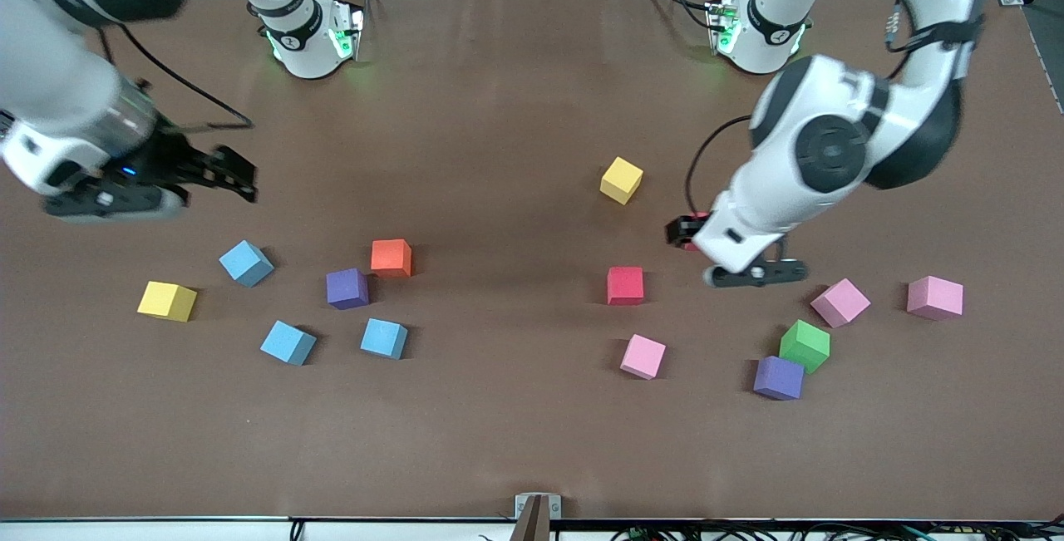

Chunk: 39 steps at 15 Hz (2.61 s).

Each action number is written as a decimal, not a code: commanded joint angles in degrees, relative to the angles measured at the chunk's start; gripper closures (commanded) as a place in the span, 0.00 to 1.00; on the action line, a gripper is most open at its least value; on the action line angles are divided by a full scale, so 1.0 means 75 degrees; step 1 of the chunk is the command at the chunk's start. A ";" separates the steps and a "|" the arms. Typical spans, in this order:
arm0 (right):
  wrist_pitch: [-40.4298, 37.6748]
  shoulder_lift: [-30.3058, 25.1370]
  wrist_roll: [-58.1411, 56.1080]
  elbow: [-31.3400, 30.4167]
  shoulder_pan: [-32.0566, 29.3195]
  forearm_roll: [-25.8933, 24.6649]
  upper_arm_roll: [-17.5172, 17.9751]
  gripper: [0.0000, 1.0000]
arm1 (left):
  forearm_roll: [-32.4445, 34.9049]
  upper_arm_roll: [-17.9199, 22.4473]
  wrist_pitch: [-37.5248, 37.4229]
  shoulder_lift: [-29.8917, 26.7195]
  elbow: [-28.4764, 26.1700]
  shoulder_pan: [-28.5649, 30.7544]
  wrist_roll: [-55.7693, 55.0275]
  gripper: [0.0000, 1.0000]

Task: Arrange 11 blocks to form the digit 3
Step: 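Move both grippers down toward the blue and yellow cubes, then grasp the blue cube with the right gripper, yellow cube with the left gripper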

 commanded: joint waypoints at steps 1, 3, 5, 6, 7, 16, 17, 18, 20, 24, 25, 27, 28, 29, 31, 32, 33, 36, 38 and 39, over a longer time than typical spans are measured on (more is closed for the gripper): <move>0.0804 0.0977 0.0748 0.0057 0.0452 -0.0017 -0.0037 0.00 | 0.0041 0.0039 0.1213 -0.0223 -0.1246 -0.0494 -0.0119 0.00; 0.1472 0.1656 0.0783 0.0057 0.0524 -0.0005 -0.0037 0.00 | 0.0146 -0.0159 0.1826 -0.0388 -0.2057 -0.0751 -0.0037 0.01; 0.2211 0.2383 0.0807 0.0092 0.0512 0.0111 -0.0037 0.00 | 0.0927 -0.0533 0.1957 -0.0470 -0.2562 -0.0811 -0.0036 0.03; 0.2562 0.2746 0.0807 0.0139 0.0512 0.0274 -0.0037 0.00 | 0.1175 -0.0849 0.1957 -0.0482 -0.2762 -0.0777 -0.0036 0.04; 0.2937 0.3074 0.0807 0.0186 0.0547 0.0450 -0.0037 0.00 | 0.1236 -0.1049 0.1969 -0.0529 -0.2961 -0.0765 -0.0036 0.05; 0.3198 0.4905 0.1391 0.1533 0.0688 0.0722 -0.0131 0.00 | 0.1506 -0.1497 0.2941 -0.0905 -0.4474 -0.0694 0.1909 0.07; 0.3187 0.4964 0.1428 0.1626 0.0699 0.0687 -0.0131 0.00 | 0.1506 -0.1497 0.2976 -0.0858 -0.4463 -0.0694 0.1897 0.07; 0.3175 0.5011 0.1428 0.1662 0.0723 0.0663 -0.0142 0.00 | 0.1506 -0.1485 0.3000 -0.0764 -0.4463 -0.0694 0.1909 0.07; 0.3175 0.5105 0.1451 0.1709 0.0770 0.0406 -0.0189 0.00 | 0.1506 -0.1485 0.3012 -0.0635 -0.4463 -0.0694 0.1909 0.07; 0.3175 0.5363 0.1451 0.1944 0.0793 0.0159 -0.0213 0.00 | 0.1494 -0.1485 0.3070 -0.0378 -0.4428 -0.0706 0.1804 0.07; 0.3175 0.5409 0.1452 0.1967 0.0793 0.0147 -0.0224 0.00 | 0.1494 -0.1485 0.3186 -0.0307 -0.4439 -0.0718 0.1792 0.07; 0.3163 0.5561 0.1498 0.2119 0.0851 0.0159 -0.0306 0.00 | 0.1494 -0.1473 0.3269 -0.0167 -0.4428 -0.0718 0.1792 0.07; 0.3163 0.5655 0.1696 0.2201 0.0933 0.0159 -0.0376 0.00 | 0.1506 -0.1473 0.3269 -0.0143 -0.4428 -0.0718 0.1792 0.07; 0.3163 0.5737 0.1848 0.2260 0.0980 0.0147 -0.0400 0.00 | 0.1506 -0.1473 0.3281 -0.0131 -0.4416 -0.0718 0.1792 0.07; 0.3163 0.5738 0.1862 0.2272 0.1004 0.0147 -0.0447 0.00 | 0.1517 -0.1473 0.3281 -0.0061 -0.4393 -0.0718 0.1792 0.07; 0.3163 0.5749 0.1873 0.2272 0.1016 0.0147 -0.0447 0.00 | 0.1518 -0.1462 0.3316 -0.0014 -0.4381 -0.0718 0.1792 0.07; 0.3175 0.5761 0.1873 0.2260 0.1062 0.0147 -0.0470 0.00 | 0.1529 -0.1461 0.3409 0.0079 -0.4381 -0.0718 0.1792 0.08; 0.3221 0.5808 0.1873 0.2272 0.1063 0.0147 -0.0471 0.01 | 0.1541 -0.1450 0.3668 0.0256 -0.4381 -0.0753 0.1722 0.11; 0.3245 0.5808 0.1862 0.2260 0.1075 0.0135 -0.0482 0.02 | 0.1541 -0.1438 0.3668 0.0268 -0.4404 -0.0753 0.1651 0.28; 0.3245 0.5808 0.1839 0.2249 0.1075 0.0135 -0.0482 0.03 | 0.1541 -0.1438 0.3656 0.0256 -0.4404 -0.0776 0.1616 0.42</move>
